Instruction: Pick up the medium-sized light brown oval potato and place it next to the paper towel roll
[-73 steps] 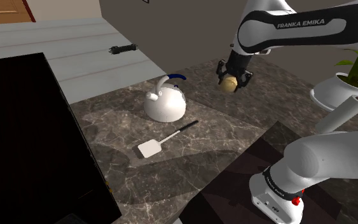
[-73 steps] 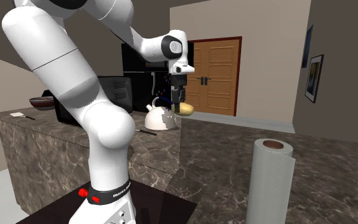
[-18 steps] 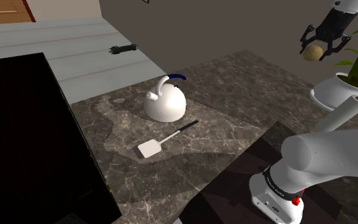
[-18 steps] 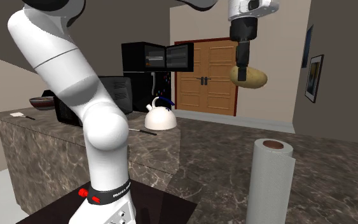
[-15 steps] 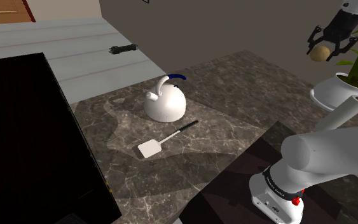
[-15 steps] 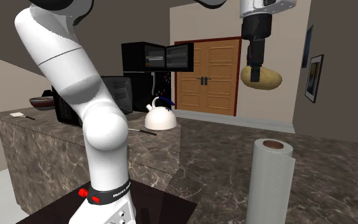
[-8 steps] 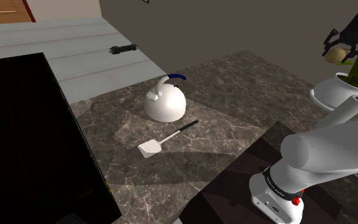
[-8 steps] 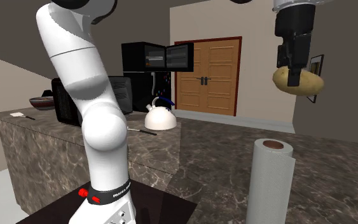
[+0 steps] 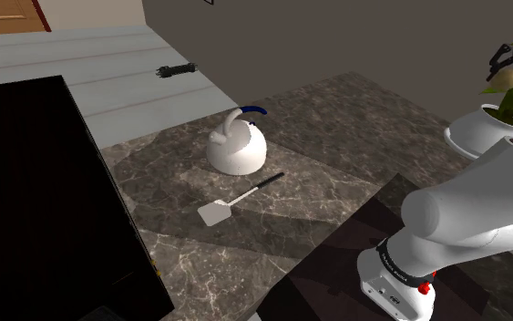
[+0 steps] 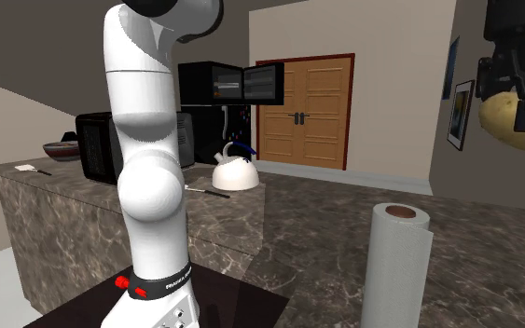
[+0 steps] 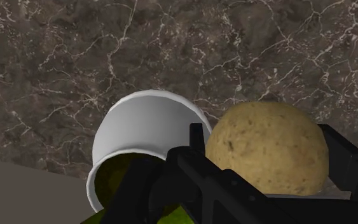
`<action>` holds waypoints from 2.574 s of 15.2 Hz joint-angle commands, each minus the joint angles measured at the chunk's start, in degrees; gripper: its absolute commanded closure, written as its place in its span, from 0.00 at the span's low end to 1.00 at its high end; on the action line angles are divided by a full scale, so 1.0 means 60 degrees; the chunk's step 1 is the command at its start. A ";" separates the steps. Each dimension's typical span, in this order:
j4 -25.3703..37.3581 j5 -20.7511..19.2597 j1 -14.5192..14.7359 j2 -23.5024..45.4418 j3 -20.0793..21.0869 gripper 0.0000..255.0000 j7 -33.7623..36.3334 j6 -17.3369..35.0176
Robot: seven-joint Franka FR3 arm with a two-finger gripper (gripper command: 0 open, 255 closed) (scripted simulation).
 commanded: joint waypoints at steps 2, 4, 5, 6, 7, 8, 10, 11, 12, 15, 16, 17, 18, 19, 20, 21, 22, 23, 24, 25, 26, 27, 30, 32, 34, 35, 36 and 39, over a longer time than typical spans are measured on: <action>0.0109 0.0192 -0.0139 0.0320 -0.0144 1.00 -0.0319 0.0174; -0.0202 0.0160 -0.0128 0.0268 -0.0133 1.00 -0.0290 0.0441; -0.0353 0.0147 -0.0124 0.0247 -0.0130 1.00 -0.0278 0.0574; -0.0500 0.0135 -0.0120 0.0228 -0.0127 1.00 -0.0266 0.0706; -0.0644 0.0125 -0.0117 0.0212 -0.0124 1.00 -0.0256 0.0837; -0.0786 0.0116 -0.0115 0.0199 -0.0122 1.00 -0.0247 0.0968; -0.1060 0.0104 -0.0112 0.0182 -0.0119 1.00 -0.0232 0.1228; -0.1193 0.0101 -0.0112 0.0177 -0.0119 1.00 -0.0227 0.1357; -0.1323 0.0098 -0.0111 0.0175 -0.0119 1.00 -0.0222 0.1485; -0.1699 0.0101 -0.0113 0.0185 -0.0121 1.00 -0.0216 0.1869; -0.1819 0.0105 -0.0114 0.0193 -0.0122 1.00 -0.0216 0.1996; -0.1937 0.0111 -0.0116 0.0204 -0.0124 1.00 -0.0217 0.2123; -0.2052 0.0118 -0.0118 0.0217 -0.0125 1.00 -0.0220 0.2249; -0.2165 0.0127 -0.0121 0.0233 -0.0127 1.00 -0.0223 0.2375; -0.2276 0.0138 -0.0123 0.0252 -0.0129 1.00 -0.0228 0.2501; -0.2384 0.0150 -0.0126 0.0273 -0.0132 1.00 -0.0234 0.2627; -0.2490 0.0163 -0.0129 0.0296 -0.0134 1.00 -0.0241 0.2752; -0.2594 0.0179 -0.0133 0.0322 -0.0137 1.00 -0.0249 0.2877; -0.2696 0.0196 -0.0136 0.0350 -0.0139 1.00 -0.0258 0.3002; -0.2795 0.0214 -0.0140 0.0381 -0.0141 1.00 -0.0269 0.3127; -0.2892 0.0235 -0.0144 0.0414 -0.0144 1.00 -0.0281 0.3251; -0.2987 0.0257 -0.0149 0.0449 -0.0146 1.00 -0.0294 0.3375; -0.3259 0.0335 -0.0164 0.0570 -0.0151 1.00 -0.0341 0.3746; -0.3430 0.0396 -0.0175 0.0662 -0.0153 1.00 -0.0379 0.3991; -0.3592 0.0465 -0.0187 0.0763 -0.0154 1.00 -0.0422 0.4236; -0.3670 0.0503 -0.0194 0.0818 -0.0153 1.00 -0.0446 0.4358; -0.3746 0.0543 -0.0202 0.0874 -0.0152 1.00 -0.0471 0.4479; -0.3960 0.0674 -0.0227 0.1056 -0.0142 1.00 -0.0554 0.4842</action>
